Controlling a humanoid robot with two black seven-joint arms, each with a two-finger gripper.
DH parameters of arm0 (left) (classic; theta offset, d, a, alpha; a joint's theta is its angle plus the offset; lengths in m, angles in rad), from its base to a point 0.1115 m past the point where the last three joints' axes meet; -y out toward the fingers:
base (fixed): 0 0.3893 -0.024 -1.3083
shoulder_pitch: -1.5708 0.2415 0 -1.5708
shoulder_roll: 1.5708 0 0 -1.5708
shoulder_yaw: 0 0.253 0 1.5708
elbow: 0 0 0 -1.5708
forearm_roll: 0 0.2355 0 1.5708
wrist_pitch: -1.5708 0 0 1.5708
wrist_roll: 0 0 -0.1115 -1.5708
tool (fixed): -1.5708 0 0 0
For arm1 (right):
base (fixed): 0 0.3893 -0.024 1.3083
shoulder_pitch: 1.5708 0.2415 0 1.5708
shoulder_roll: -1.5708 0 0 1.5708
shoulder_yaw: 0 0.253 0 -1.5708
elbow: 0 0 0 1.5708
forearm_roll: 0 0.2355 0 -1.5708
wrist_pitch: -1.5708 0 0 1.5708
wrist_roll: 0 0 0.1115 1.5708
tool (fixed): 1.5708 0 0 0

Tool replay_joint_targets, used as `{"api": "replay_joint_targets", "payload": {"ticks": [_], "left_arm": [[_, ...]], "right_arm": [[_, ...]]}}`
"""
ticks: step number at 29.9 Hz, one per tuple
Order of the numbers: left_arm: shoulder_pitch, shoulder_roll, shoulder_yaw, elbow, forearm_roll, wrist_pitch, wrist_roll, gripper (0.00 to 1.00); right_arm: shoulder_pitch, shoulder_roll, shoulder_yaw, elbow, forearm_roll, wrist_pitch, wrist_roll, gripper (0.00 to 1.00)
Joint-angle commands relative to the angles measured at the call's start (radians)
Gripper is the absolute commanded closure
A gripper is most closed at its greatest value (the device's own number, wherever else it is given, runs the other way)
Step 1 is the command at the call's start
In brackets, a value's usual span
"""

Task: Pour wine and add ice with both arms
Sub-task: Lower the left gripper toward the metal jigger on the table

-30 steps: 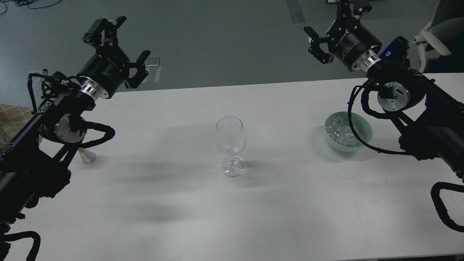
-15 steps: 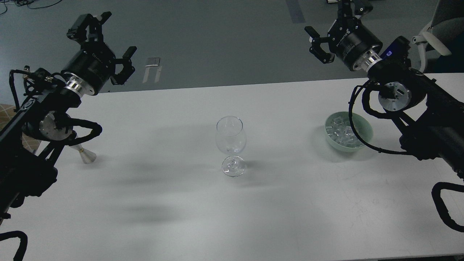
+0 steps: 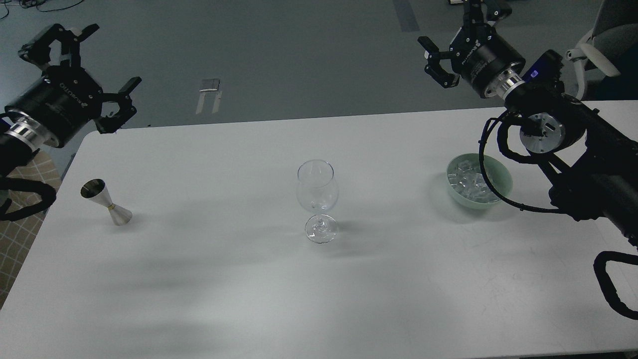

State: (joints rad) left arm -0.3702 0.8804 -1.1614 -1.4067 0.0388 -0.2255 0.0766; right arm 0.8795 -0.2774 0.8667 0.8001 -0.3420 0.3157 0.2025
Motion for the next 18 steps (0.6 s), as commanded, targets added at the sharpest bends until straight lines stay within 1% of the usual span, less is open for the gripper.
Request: {"api": "replay_joint_targets", "payload": {"ticks": [1, 2, 4, 6, 11, 12, 14, 16, 18], "left_arm": [[0.144, 0.020, -0.110, -0.060, -0.046, -0.002, 0.034, 0.05], [0.205, 0.017, -0.159, -0.067, -0.062, -0.003, 0.049, 0.05], [0.290, 0.005, -0.219, -0.072, -0.076, -0.005, 0.064, 0.05], [0.338, -0.015, -0.250, -0.072, -0.085, -0.008, 0.065, 0.05], [0.493, -0.118, -0.354, -0.071, -0.091, -0.001, 0.068, 0.05], [0.529, -0.144, -0.375, -0.071, -0.091, 0.000, 0.074, 0.05], [0.565, -0.170, -0.397, -0.071, -0.091, 0.000, 0.081, 0.05], [0.611, -0.219, -0.425, -0.069, -0.091, -0.001, 0.118, 0.05], [0.643, -0.294, -0.442, -0.060, -0.091, 0.005, 0.196, 0.05]], "right_arm": [[0.000, 0.006, 0.000, -0.001, 0.000, -0.001, 0.000, 0.00], [0.000, 0.006, 0.000, -0.001, -0.002, -0.001, 0.000, 0.00], [0.000, 0.007, 0.000, -0.001, -0.002, -0.001, 0.000, 0.00], [0.000, 0.007, 0.000, -0.001, -0.002, -0.001, 0.000, 0.00], [0.000, 0.006, -0.003, -0.001, -0.002, -0.001, -0.002, 0.00], [0.000, 0.006, -0.003, -0.001, -0.002, -0.001, -0.002, 0.00], [-0.002, 0.007, -0.003, -0.001, -0.002, -0.001, -0.002, 0.00], [-0.004, 0.007, -0.003, -0.001, -0.002, -0.001, -0.002, 0.00], [-0.005, 0.007, -0.003, -0.001, -0.002, -0.001, -0.002, 0.00]]}}
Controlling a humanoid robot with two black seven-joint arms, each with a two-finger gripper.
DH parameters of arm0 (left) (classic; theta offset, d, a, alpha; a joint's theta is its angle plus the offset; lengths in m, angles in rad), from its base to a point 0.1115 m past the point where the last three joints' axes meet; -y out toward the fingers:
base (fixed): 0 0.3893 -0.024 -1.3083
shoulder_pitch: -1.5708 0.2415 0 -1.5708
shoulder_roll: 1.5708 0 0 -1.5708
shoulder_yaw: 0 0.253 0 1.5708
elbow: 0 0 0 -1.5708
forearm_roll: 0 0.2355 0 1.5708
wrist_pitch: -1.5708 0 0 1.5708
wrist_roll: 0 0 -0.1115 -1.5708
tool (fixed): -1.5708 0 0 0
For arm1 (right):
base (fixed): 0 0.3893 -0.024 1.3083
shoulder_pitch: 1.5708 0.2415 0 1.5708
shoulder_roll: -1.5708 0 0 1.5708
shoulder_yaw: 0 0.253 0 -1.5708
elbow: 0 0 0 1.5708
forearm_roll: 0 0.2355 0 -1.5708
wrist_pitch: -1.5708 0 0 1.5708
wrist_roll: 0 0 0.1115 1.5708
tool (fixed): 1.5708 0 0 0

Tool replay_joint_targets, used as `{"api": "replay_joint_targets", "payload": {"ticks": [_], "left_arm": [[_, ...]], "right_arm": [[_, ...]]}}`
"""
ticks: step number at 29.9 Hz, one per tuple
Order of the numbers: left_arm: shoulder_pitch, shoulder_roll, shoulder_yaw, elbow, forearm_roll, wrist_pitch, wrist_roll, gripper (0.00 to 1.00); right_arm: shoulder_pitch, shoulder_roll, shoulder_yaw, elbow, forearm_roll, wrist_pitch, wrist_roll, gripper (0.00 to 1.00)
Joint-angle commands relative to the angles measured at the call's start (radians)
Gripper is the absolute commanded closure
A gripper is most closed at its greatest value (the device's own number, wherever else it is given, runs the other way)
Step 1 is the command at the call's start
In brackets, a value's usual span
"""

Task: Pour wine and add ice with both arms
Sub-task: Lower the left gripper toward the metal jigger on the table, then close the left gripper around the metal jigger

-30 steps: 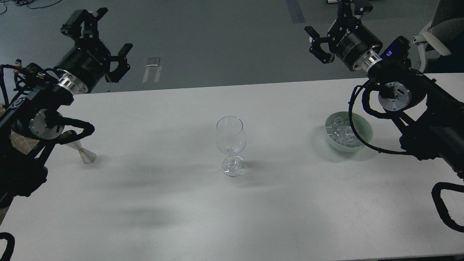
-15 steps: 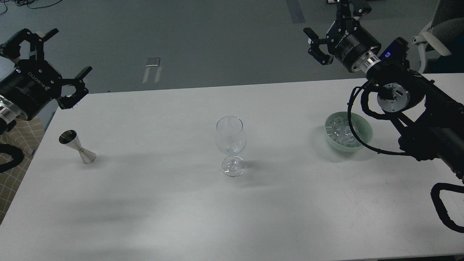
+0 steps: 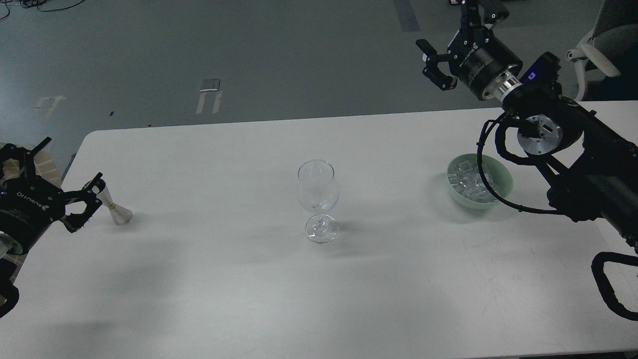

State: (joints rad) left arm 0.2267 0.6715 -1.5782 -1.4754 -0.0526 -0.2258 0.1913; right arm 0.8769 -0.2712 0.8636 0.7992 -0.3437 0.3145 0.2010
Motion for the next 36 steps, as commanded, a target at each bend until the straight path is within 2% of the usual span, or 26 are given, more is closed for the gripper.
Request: {"api": "replay_joint_targets", "payload": {"ticks": [1, 4, 10, 14, 26, 36], "left_arm": [[0.048, -0.122, -0.031, 0.010, 0.000, 0.008, 0.106, 0.05], [0.049, -0.164, -0.043, 0.017, -0.001, 0.022, 0.120, 0.04], [0.026, -0.217, -0.049, 0.113, -0.003, 0.048, 0.126, 0.04], [-0.052, -0.262, -0.048, 0.196, 0.000, 0.049, 0.126, 0.04], [-0.216, -0.264, -0.049, 0.441, -0.001, 0.048, 0.123, 0.04], [-0.282, -0.265, -0.046, 0.510, -0.001, 0.048, 0.122, 0.04]], "right_arm": [[-0.002, 0.001, -0.001, 0.000, 0.000, 0.000, 0.000, 0.00], [-0.002, 0.001, -0.001, 0.000, 0.000, 0.000, 0.000, 0.00], [-0.001, 0.001, -0.001, 0.000, -0.001, -0.002, 0.000, 0.00], [-0.001, 0.000, -0.001, 0.000, -0.001, -0.003, 0.000, 0.00], [-0.006, 0.003, -0.003, -0.001, -0.003, -0.006, 0.000, 0.00], [-0.006, 0.001, -0.003, -0.001, -0.003, -0.006, 0.000, 0.00]]}}
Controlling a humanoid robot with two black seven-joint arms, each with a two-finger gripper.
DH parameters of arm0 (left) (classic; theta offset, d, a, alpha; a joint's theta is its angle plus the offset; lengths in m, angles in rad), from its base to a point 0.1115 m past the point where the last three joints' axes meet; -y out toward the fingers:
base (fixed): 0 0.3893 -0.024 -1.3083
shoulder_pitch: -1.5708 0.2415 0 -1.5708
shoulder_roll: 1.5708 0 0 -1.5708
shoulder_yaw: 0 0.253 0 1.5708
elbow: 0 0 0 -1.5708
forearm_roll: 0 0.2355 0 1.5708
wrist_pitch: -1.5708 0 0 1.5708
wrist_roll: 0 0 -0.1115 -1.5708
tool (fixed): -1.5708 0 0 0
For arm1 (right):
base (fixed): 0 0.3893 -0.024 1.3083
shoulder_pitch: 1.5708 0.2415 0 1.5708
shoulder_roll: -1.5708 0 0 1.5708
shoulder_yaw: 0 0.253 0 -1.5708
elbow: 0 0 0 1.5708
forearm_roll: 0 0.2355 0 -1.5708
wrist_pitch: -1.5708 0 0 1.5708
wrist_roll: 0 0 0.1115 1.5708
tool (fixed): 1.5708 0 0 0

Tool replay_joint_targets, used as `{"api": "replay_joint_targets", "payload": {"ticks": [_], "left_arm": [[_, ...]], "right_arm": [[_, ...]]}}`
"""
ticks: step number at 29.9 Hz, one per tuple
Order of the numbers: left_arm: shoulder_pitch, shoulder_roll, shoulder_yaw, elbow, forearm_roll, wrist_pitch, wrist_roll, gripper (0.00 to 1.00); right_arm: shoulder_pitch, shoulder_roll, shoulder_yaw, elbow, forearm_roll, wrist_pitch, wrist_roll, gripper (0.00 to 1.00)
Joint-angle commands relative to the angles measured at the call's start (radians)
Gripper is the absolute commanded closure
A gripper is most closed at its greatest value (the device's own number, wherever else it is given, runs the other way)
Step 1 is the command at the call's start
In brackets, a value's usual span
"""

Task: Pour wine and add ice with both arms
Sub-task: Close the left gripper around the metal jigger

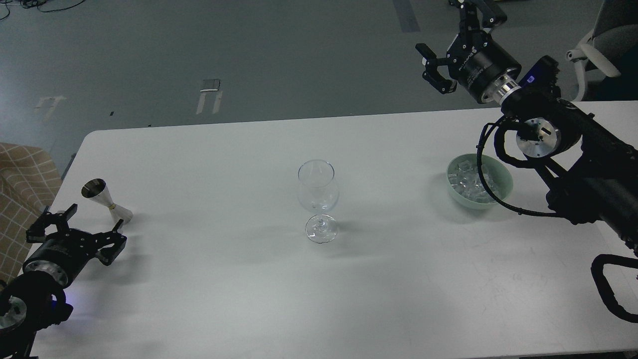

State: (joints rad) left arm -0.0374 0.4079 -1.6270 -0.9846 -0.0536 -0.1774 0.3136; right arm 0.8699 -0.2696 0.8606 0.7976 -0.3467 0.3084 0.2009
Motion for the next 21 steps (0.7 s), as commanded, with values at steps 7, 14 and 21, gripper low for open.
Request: {"api": "replay_joint_targets", "payload": {"ticks": [7, 14, 21], "left_arm": [[-0.048, -0.009, 0.013, 0.043, 0.001, 0.001, -0.001, 0.05], [-0.104, -0.014, 0.015, 0.124, 0.003, -0.001, -0.001, 0.11], [-0.124, -0.015, 0.016, 0.149, 0.005, -0.001, -0.002, 0.17]], "right_arm": [[0.001, -0.002, -0.003, 0.000, -0.002, 0.000, 0.000, 0.00], [-0.002, 0.000, -0.003, 0.000, -0.005, 0.000, 0.000, 0.00], [0.000, 0.000, -0.003, 0.000, -0.006, -0.002, 0.000, 0.00]]}}
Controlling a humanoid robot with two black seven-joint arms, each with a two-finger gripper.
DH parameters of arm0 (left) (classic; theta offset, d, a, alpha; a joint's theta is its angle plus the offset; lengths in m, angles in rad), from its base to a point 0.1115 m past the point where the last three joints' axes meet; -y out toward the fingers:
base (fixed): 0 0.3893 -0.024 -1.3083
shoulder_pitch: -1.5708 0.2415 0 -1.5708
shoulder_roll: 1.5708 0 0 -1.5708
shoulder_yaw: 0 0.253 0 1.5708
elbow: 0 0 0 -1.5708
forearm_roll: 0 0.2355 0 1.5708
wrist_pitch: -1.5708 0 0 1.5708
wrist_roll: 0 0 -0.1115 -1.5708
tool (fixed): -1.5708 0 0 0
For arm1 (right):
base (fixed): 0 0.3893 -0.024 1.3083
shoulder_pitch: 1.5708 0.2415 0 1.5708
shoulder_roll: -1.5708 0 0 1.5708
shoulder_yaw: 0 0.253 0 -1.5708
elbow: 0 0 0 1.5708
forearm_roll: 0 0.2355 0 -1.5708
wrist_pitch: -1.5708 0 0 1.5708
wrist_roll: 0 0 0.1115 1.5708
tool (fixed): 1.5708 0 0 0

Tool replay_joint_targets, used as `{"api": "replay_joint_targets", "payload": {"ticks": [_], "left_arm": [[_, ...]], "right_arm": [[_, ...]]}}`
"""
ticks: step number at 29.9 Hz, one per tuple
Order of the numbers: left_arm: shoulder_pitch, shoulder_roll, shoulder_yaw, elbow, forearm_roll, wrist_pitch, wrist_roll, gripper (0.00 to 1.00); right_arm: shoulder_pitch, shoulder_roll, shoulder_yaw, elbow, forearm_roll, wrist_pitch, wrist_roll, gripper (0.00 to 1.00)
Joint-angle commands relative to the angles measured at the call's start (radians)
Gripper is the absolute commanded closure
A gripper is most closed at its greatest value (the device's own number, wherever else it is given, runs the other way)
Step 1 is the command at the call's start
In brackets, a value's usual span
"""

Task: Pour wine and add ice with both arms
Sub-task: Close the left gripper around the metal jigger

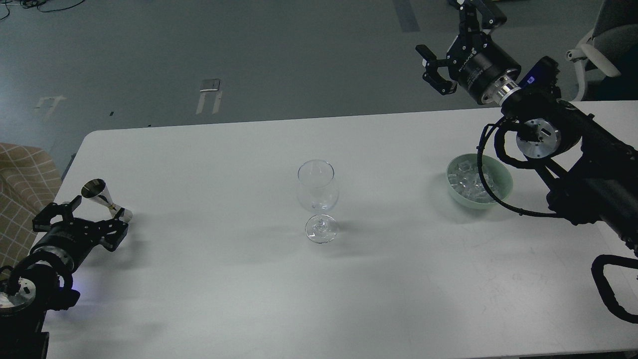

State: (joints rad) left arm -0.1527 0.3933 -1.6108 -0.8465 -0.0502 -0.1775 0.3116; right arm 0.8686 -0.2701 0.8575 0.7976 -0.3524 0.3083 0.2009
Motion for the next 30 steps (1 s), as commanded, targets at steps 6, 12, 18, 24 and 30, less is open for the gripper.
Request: {"api": "replay_joint_targets", "payload": {"ticks": [6, 12, 18, 24, 30], "left_arm": [[-0.016, -0.002, 0.000, 0.018, 0.004, 0.000, 0.001, 0.21], [-0.025, -0.002, 0.002, 0.020, 0.004, 0.000, 0.003, 0.22], [-0.036, -0.011, 0.003, 0.018, 0.006, 0.001, 0.001, 0.23], [-0.036, -0.028, 0.005, 0.020, 0.009, 0.001, -0.005, 0.32], [-0.036, -0.036, 0.020, 0.023, 0.010, 0.001, -0.011, 0.44]], "right_arm": [[0.001, -0.001, 0.000, 0.000, 0.000, -0.002, 0.000, 0.00], [0.000, 0.000, -0.001, -0.001, 0.000, -0.002, 0.000, 0.00], [-0.002, 0.000, 0.000, -0.001, 0.000, -0.003, 0.000, 0.00], [0.001, 0.000, 0.000, -0.001, 0.000, -0.003, 0.000, 0.00], [0.006, 0.000, 0.000, 0.000, 0.000, -0.005, 0.000, 0.00]]}}
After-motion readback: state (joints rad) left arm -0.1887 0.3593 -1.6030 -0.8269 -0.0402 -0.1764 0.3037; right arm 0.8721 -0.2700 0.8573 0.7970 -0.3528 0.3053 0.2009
